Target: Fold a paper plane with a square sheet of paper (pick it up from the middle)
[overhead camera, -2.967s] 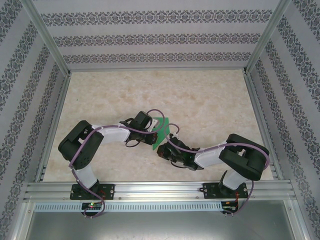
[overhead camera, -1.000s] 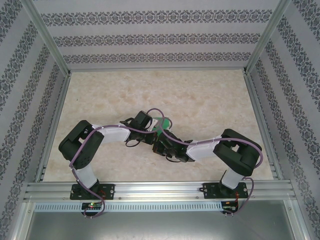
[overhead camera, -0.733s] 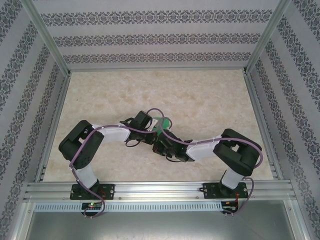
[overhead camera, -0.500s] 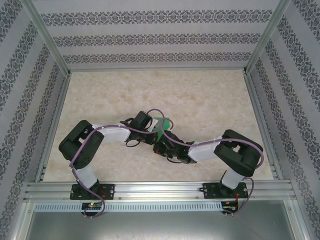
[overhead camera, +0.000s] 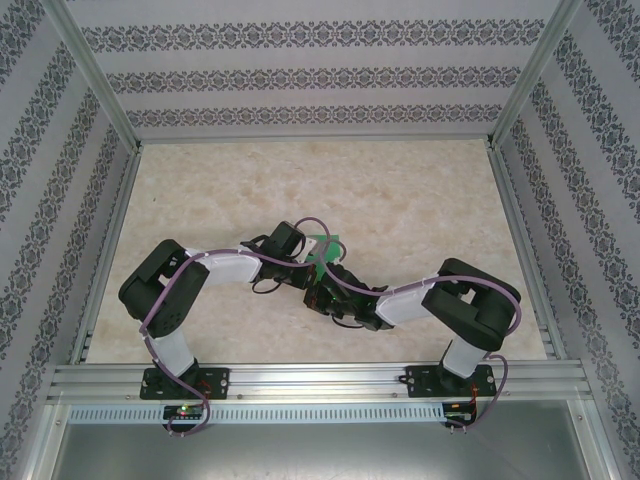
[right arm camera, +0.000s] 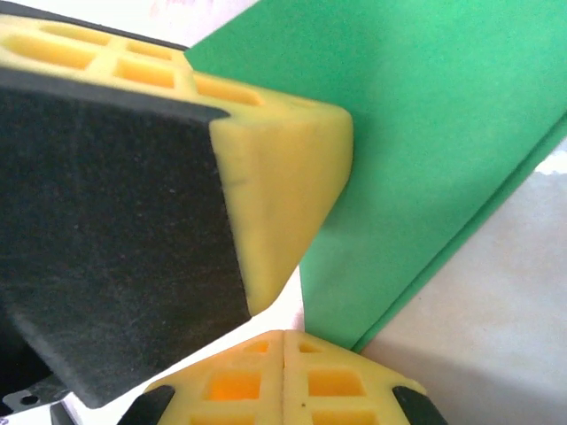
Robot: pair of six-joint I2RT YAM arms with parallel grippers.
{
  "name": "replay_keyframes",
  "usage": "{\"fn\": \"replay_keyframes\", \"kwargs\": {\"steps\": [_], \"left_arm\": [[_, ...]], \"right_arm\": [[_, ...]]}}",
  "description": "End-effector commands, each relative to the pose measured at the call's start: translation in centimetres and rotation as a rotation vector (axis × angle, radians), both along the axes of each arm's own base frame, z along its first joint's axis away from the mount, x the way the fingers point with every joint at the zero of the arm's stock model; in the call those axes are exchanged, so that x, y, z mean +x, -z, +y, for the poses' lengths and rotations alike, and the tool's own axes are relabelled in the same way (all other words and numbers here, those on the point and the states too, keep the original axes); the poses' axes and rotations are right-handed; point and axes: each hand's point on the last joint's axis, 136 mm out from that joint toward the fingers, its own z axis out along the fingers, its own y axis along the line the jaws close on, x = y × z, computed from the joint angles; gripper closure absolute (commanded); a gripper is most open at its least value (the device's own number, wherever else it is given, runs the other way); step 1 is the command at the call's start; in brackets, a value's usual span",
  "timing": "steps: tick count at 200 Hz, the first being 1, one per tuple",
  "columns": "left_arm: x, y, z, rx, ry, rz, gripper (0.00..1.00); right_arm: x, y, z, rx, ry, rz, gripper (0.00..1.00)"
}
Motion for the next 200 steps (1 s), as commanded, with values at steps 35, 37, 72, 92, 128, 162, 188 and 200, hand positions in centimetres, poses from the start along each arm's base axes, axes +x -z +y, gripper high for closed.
{"fn": "replay_keyframes", "kwargs": {"steps": [35,37,72,92,128,162,188,200], "left_arm": [[-4.4,4.9,3.3,0.174,0.013,0.184,1.00],[-4.4,4.9,3.3,0.174,0.012,0.184,1.00],[-4.2,4.7,3.4,0.181,0.012,0.178,1.00],[-4.1,4.5,3.4,0.177,0.007,0.168,1.00],[-4.0,4.3,3.1,0.158,-0.003,0.170,1.00],[-3.8,4.0,3.1,0.163,0.004,0.165,1.00],[-3.8,4.3,3.4,0.183,0.005,0.168,1.00],[-3.8,4.4,3.3,0.184,0.006,0.168,1.00]], "right_arm": [[-0.3,0.9,-0.2,-0.070,-0.043,0.055,1.00],[-0.2,0.6,-0.1,-0.062,-0.044,0.049,1.00],[1.1,-1.9,-1.4,-0.022,0.002,-0.028,1.00],[1.9,-2.3,-2.6,-0.013,0.027,-0.039,1.00],[2.8,-2.5,-2.5,0.009,0.025,-0.027,1.00],[2.6,-1.7,-3.1,0.016,0.061,-0.011,1.00],[2.5,-2.1,-3.8,0.034,0.087,-0.031,1.00],[2.5,-2.3,-3.9,0.036,0.088,-0.035,1.00]]}}
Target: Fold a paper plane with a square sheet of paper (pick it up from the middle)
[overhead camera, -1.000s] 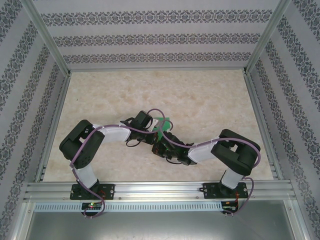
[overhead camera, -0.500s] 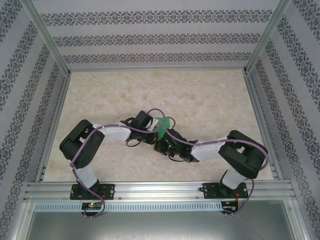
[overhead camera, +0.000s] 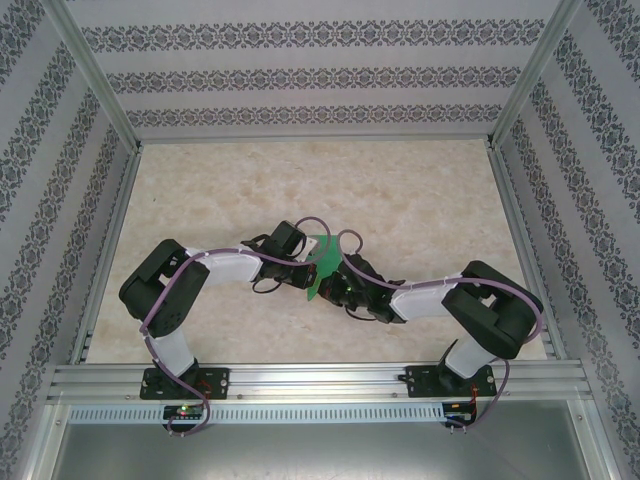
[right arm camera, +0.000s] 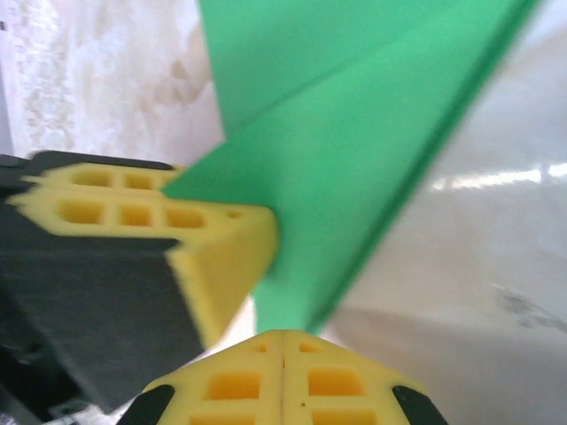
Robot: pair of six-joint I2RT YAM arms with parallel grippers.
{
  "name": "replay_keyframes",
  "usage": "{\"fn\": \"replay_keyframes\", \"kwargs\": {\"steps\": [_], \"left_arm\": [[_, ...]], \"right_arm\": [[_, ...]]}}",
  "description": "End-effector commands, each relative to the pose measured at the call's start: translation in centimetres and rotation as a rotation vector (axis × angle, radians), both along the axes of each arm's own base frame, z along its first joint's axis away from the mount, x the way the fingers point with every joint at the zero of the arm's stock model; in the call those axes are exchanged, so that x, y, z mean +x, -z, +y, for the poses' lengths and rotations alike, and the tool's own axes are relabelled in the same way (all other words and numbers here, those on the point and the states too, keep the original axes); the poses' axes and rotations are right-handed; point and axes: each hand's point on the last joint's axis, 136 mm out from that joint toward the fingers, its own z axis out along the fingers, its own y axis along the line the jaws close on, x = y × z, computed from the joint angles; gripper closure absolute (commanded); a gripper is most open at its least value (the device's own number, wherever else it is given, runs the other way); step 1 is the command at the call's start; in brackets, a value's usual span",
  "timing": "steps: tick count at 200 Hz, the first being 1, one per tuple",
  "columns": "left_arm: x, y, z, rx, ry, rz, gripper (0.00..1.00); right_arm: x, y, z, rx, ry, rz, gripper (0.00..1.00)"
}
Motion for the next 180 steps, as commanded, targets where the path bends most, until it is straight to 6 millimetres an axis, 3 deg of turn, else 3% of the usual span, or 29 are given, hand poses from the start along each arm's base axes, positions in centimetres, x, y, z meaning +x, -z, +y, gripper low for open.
{"fn": "replay_keyframes", "kwargs": {"steps": [1,63,108,148,180], "left_arm": [[-3.8,4.5,3.4,0.178,0.006,0.163,1.00],[-3.9,4.8,3.0,0.168,0.010,0.181,1.00],[-3.9,4.6,3.0,0.170,0.019,0.181,1.00],[-3.8,4.6,3.0,0.168,0.021,0.176,1.00],[-3.8,4.6,3.0,0.164,0.018,0.174,1.00]], "right_arm": [[0.6,-1.3,-0.2,0.036,0.032,-0.042,1.00],[1.0,-1.0,1.2,0.051,-0.003,-0.032,1.00],[1.3,-1.0,3.3,0.101,-0.044,-0.027,1.00],[0.3,3.2,0.8,-0.054,0.000,0.065,1.00],[-0.4,4.1,-0.3,-0.120,0.005,0.108,1.00]]}}
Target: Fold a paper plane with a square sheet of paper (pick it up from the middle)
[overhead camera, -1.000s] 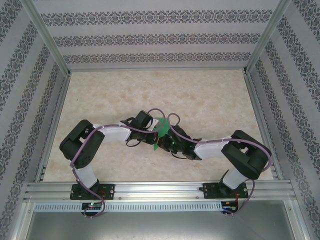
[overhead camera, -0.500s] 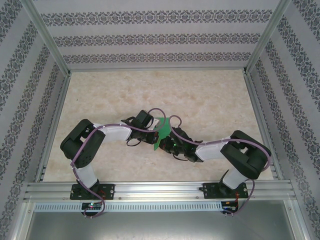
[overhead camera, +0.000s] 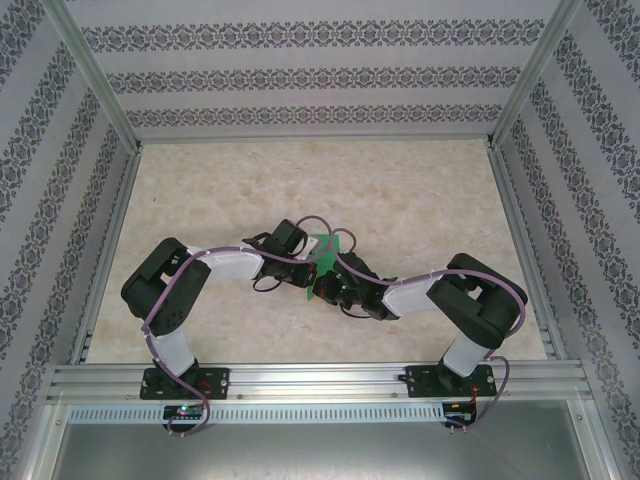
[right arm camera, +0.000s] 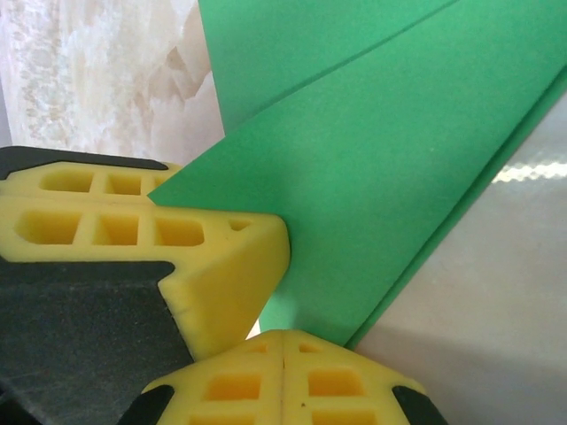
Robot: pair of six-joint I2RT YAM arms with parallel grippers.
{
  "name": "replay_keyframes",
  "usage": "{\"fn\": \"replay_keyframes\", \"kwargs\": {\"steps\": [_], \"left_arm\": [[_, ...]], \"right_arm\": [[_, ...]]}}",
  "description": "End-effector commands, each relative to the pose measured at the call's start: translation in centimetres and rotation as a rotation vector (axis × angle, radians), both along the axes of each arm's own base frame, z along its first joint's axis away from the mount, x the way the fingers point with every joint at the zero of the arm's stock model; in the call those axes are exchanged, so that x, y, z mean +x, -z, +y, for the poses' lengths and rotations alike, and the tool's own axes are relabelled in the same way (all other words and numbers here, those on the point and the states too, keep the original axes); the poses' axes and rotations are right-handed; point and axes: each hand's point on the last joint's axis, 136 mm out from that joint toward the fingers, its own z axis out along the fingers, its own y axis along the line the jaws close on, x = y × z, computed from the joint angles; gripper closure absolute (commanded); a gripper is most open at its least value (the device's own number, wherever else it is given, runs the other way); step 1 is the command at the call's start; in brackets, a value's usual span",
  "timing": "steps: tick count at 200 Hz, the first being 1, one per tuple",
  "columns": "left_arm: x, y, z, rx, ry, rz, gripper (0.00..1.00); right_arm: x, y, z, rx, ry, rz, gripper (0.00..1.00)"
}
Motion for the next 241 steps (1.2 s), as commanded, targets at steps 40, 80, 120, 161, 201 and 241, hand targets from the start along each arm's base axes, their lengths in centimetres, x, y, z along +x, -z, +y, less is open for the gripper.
{"fn": "replay_keyframes", "kwargs": {"steps": [40,80,120,161,201,241], "left_arm": [[-4.0,4.5,3.1,0.152,0.015,0.166,1.00],[-4.0,4.6,3.1,0.153,0.016,0.164,1.00],[-4.0,4.4,3.1,0.156,0.016,0.165,1.00],[-3.9,4.3,3.2,0.157,0.013,0.165,1.00],[-4.0,4.4,3.2,0.159,0.015,0.168,1.00],[-3.9,4.5,3.2,0.165,0.019,0.166,1.00]], "right_arm": [[-1.1,3.6,-2.9,-0.155,0.052,0.113,1.00],[-1.2,3.4,-2.8,-0.161,0.056,0.124,1.00],[1.0,-1.5,-0.9,-0.031,0.021,-0.003,1.00],[2.9,-2.0,-2.2,-0.021,0.061,-0.024,1.00],[3.3,-0.6,-2.1,-0.032,0.049,0.002,1.00],[2.3,2.7,-2.8,-0.110,0.034,0.099,1.00]]}}
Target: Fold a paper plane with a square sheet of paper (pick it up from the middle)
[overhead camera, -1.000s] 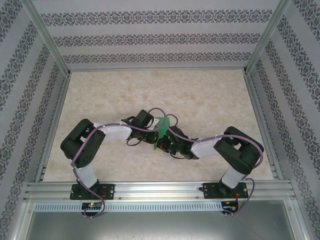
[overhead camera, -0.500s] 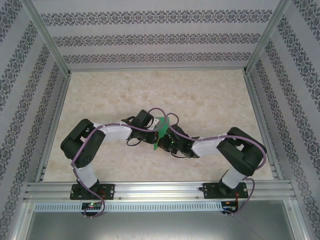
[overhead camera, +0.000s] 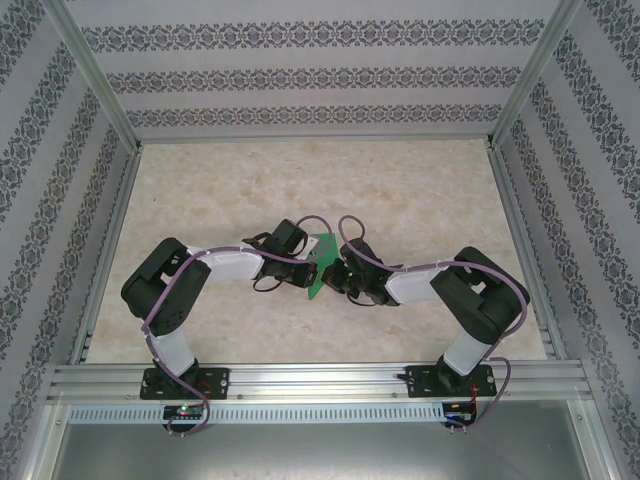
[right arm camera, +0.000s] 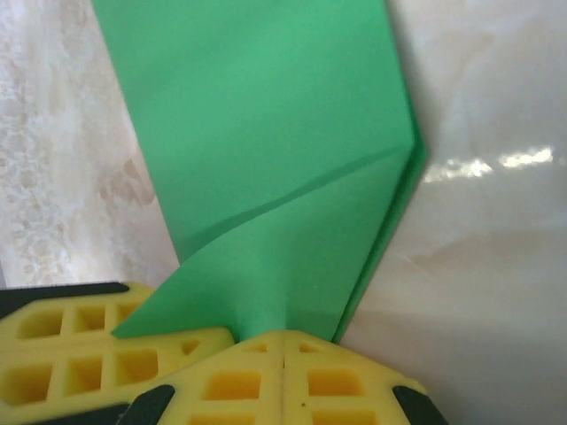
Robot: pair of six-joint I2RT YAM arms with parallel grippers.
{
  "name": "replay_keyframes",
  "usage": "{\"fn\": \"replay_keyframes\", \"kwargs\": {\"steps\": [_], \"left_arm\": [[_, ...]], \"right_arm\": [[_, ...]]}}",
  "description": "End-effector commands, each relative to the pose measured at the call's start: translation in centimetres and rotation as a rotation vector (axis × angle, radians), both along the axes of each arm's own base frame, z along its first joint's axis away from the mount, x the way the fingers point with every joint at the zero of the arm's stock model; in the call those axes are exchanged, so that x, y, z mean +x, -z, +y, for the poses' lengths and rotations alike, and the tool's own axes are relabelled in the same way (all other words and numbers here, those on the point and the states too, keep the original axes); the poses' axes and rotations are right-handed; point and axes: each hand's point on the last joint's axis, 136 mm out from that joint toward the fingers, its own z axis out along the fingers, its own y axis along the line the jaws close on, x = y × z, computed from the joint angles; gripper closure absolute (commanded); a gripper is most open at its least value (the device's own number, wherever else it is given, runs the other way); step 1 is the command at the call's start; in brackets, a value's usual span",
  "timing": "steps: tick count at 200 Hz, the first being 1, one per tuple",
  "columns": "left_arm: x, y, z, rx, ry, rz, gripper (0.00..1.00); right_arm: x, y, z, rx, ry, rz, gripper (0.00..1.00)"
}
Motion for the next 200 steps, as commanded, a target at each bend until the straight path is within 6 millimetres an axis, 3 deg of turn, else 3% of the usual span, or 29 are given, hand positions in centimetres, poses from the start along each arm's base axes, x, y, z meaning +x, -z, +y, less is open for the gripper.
{"fn": "replay_keyframes", "kwargs": {"steps": [1,16,59,80,106,136,171,200], "left_arm": [[-3.9,4.6,3.3,0.168,0.016,0.165,1.00],[-3.7,4.5,3.3,0.171,0.013,0.163,1.00],[-3.3,4.2,3.5,0.176,-0.001,0.154,1.00],[-3.1,4.0,3.4,0.172,-0.005,0.150,1.00],[-2.8,3.8,3.2,0.165,-0.004,0.146,1.00],[-2.7,3.8,3.1,0.167,-0.005,0.152,1.00],[-2.3,3.4,3.4,0.172,-0.028,0.143,0.99],[-1.4,1.8,4.0,0.155,-0.081,0.122,0.90]], "right_arm": [[-1.0,2.3,-0.4,-0.061,-0.033,0.062,1.00],[-0.8,1.4,-0.3,-0.039,-0.028,0.033,1.00],[1.4,-3.9,-0.6,-0.024,-0.041,-0.088,1.00],[2.4,-4.9,-0.9,-0.012,-0.041,-0.104,0.98],[3.0,-4.4,-0.3,0.002,-0.058,-0.087,0.98],[3.1,-1.6,0.5,0.008,-0.082,-0.019,0.98],[2.4,2.3,-1.3,-0.072,-0.051,0.063,0.99],[2.1,2.1,-1.6,-0.094,-0.065,0.071,0.99]]}}
